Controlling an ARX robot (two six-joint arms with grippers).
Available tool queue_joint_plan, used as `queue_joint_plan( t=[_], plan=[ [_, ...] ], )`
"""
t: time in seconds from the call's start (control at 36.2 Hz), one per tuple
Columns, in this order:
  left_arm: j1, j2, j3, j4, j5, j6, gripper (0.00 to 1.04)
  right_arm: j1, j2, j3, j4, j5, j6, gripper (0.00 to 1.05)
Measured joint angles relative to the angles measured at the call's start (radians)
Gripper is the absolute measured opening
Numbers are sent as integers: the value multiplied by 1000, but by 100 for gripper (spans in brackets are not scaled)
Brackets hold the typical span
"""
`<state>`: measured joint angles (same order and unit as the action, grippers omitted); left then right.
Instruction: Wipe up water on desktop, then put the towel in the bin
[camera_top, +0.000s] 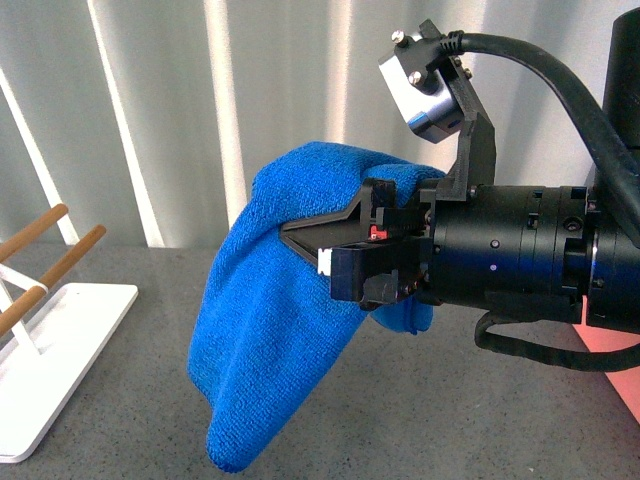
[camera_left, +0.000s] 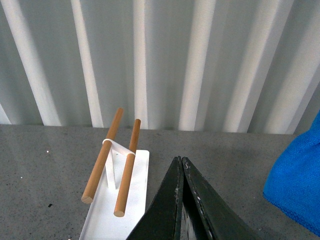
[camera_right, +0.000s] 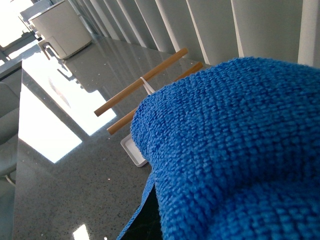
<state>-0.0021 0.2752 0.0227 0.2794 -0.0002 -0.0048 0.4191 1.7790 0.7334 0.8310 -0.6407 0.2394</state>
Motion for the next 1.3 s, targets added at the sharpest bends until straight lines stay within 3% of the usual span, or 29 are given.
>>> queue_joint_plan(
  t=[0.33,0.44,0.72,0.83,1.08,1.16,1.3],
  plan=[
    [0,-100,0,-100,0,0,4,-10,0,-4,3,-1,-6,6],
    [0,-235,0,-267,0,0,4,-17,-1,-8,2,-4,-8,6],
    [0,-271,0,-279,0,-1,4,-31,-6,-15,6,-3,-6,6],
    [0,-271,0,-279,0,0,25,-34,-9,-15,-56,35,-37,6],
    [0,-271,0,-279,0,0,62,-77,30,0,-514,226,-349,6],
    [0,-271,0,-279,0,0,77,-124,87,2,-634,364,-473,6],
    [0,-272,0,-279,0,0,94,-167,144,4,-668,464,-571,6]
  ],
)
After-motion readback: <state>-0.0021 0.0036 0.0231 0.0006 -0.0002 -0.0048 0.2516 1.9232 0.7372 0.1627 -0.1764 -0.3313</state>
